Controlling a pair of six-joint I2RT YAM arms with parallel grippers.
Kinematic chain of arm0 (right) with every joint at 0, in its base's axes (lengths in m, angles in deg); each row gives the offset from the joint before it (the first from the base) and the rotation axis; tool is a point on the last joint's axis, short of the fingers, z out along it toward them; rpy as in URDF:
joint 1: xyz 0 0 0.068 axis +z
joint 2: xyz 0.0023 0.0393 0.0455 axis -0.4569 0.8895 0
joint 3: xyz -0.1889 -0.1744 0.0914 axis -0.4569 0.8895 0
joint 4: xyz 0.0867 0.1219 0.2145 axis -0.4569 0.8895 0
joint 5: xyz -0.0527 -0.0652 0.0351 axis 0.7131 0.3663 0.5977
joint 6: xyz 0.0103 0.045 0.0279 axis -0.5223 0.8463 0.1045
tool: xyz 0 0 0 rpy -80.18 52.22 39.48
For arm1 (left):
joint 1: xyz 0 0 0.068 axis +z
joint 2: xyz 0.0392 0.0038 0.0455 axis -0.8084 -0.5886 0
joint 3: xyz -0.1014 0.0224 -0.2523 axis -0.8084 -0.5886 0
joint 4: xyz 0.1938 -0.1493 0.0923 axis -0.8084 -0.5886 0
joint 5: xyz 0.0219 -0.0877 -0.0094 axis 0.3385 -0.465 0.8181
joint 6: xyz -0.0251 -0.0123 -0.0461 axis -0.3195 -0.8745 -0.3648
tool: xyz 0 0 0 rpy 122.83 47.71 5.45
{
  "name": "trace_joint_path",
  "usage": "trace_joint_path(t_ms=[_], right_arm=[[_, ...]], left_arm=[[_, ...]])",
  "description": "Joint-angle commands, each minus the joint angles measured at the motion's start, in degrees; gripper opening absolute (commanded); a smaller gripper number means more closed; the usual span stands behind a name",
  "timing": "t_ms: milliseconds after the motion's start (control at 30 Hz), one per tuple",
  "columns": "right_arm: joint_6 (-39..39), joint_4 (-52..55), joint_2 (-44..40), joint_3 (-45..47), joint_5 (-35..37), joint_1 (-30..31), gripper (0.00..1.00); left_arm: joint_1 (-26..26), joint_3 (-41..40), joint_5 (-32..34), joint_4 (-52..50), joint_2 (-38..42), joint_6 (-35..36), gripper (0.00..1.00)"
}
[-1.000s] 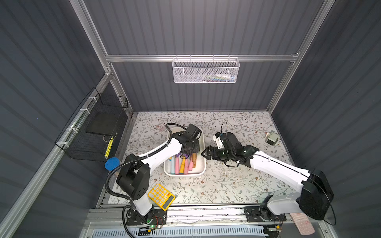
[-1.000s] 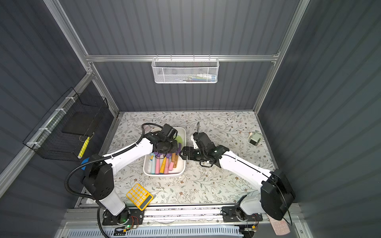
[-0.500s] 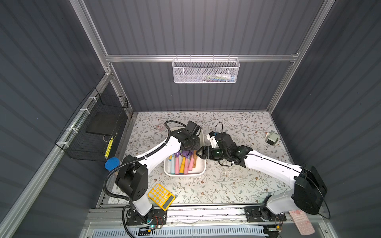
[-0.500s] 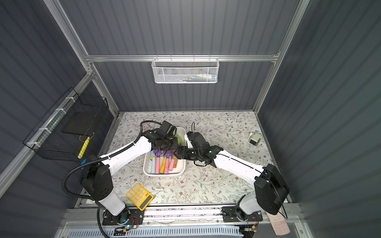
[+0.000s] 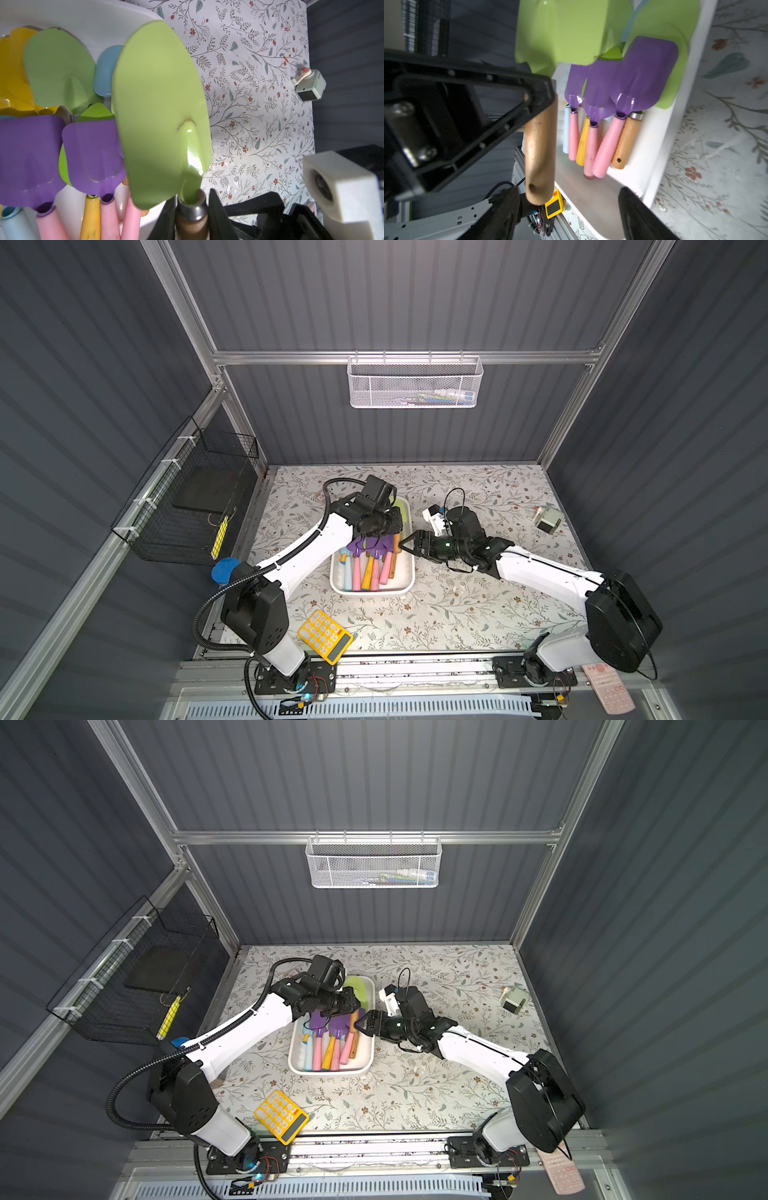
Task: Take the shovel out of the storage box
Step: Place the shovel at the center of the board.
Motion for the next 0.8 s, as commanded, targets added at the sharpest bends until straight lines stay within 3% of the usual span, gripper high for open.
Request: trace_joint_path(t_ms=[0,767], right_arm=[[1.5,-4.4,0.1,-0.5,-3.8,-0.1,0.76],[5.1,-12.5,7.9,-4.1,-9.1,0.3,0.59]], left_arm=[[0.2,-1.3,-2.0,0.6,1.6,-0.4,0.00],[0.6,-2.9,-1.9,0.5,4.1,-1.0,0.00]])
